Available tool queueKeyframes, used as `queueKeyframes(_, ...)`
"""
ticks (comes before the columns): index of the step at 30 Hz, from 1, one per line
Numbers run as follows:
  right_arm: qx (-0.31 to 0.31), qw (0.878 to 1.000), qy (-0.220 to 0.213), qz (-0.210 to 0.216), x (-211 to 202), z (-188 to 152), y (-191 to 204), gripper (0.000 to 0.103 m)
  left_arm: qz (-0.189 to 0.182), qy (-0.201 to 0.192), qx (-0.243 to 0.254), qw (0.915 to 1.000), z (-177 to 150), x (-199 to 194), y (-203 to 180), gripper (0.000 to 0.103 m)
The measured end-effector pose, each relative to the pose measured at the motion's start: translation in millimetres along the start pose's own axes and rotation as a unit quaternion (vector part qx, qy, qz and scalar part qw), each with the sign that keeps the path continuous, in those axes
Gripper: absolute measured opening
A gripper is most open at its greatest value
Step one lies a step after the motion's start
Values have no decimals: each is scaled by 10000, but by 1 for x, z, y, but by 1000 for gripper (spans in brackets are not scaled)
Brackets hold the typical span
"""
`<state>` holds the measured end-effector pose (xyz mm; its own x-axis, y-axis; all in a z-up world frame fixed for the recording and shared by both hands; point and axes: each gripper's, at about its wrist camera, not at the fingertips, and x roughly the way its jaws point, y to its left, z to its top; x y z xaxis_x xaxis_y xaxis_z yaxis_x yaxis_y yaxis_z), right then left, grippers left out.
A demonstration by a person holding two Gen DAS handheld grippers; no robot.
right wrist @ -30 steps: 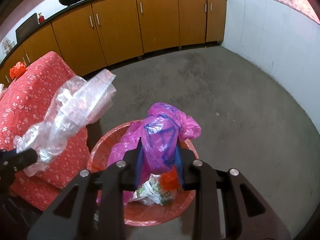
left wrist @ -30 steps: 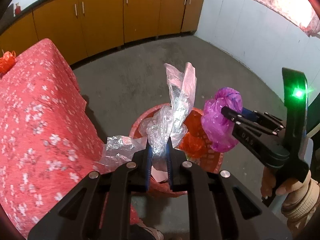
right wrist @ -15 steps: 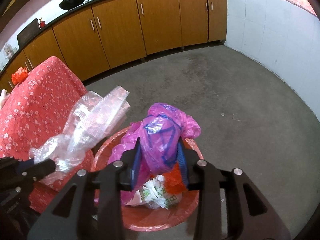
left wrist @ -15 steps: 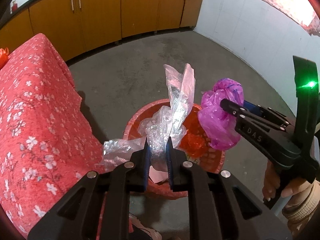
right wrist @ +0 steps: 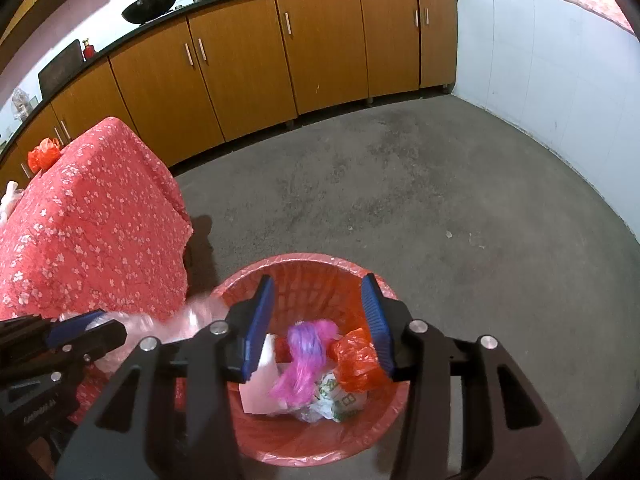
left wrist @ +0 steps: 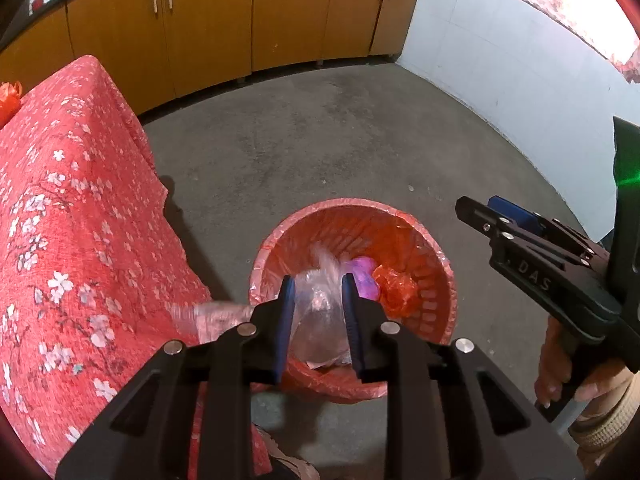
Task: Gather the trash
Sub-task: 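Open both tools to drop the clear bag and pink bag into the basket, then move both tools back over the table toward the white and red bags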
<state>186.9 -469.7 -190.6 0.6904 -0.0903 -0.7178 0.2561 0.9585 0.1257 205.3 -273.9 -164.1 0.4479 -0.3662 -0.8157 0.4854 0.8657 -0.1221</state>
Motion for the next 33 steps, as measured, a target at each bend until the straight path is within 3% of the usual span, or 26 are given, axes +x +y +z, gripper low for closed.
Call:
queueKeyframes(13, -143, 9998, -104, -20, -10, 11, 10, 45, -97, -249, -157, 9995, 6, -21, 12, 25)
queueKeyframes(18, -268, 9995, -190, 31, -20, 19, 21, 45, -86, -547, -218, 9982, 13, -50, 32, 34)
queueKeyframes(22, -416, 9986, -300, 136, -28, 33, 41, 45, 6, -849, -336, 9958, 21, -80, 60, 35)
queueKeyframes(28, -656, 9956, -542, 398, -38, 67, 89, 49, 512, -1234, -635, 9890, 25, -126, 132, 41)
queueKeyframes(33, -869, 9897, -717, 880, -43, 104, 158, 50, 1352, -1441, -993, 9752, 16, -163, 221, 43)
